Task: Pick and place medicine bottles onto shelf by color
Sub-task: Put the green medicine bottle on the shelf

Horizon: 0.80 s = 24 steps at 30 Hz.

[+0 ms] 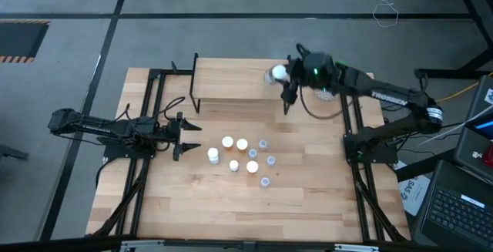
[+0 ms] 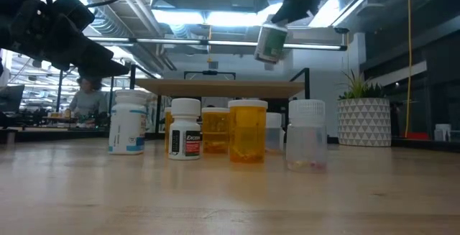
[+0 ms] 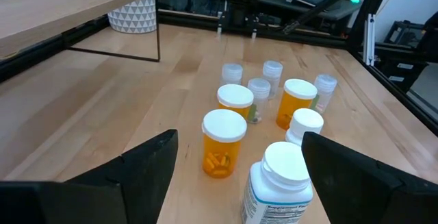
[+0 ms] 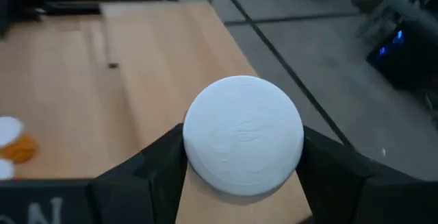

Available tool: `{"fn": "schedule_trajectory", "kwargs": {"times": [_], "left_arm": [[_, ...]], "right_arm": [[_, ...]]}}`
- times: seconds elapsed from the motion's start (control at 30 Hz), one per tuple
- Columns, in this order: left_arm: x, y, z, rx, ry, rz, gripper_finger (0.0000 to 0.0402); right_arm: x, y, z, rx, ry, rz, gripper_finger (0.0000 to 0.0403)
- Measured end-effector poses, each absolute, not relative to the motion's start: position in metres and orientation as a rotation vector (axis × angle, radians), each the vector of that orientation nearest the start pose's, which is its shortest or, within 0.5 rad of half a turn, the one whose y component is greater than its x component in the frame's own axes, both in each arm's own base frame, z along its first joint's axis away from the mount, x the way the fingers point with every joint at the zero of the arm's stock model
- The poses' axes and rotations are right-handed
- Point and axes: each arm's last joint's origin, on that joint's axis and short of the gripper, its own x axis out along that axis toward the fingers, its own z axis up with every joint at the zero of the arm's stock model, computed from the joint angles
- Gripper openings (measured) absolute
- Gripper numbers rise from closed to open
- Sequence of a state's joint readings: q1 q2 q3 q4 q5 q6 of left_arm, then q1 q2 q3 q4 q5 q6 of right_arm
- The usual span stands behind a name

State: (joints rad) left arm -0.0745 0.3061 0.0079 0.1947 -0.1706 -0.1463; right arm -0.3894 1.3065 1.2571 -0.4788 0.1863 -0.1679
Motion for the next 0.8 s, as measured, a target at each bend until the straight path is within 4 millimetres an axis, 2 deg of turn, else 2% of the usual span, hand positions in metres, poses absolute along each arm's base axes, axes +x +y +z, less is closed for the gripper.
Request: {"fn": "schedule_trajectory", "kwargs": {"times": [0.2, 0.33, 0.53, 0.8], "left_arm": [[0.116, -0.004, 0.159, -0.134, 0.095, 0.104, 0.0308], [0.116, -0.004, 0.159, -0.134, 0.095, 0.103, 0.0308], [0.116, -0.004, 0.159, -0.133, 0.095, 0.104, 0.0308], [0.116, -0.004, 0.158, -0.134, 0.096, 0.103, 0.0308]], "right_arm": [[0.266, -0.165, 0.347, 0.020, 0.730, -0.514, 0.0234], [0.272, -0.184, 0.349, 0.059, 0.753, -0.508, 0.0234], [0.274, -0.198, 0.353, 0.082, 0.781, -0.535, 0.0239], [0.266, -0.207, 0.351, 0.120, 0.799, -0.538, 0.0282]]}}
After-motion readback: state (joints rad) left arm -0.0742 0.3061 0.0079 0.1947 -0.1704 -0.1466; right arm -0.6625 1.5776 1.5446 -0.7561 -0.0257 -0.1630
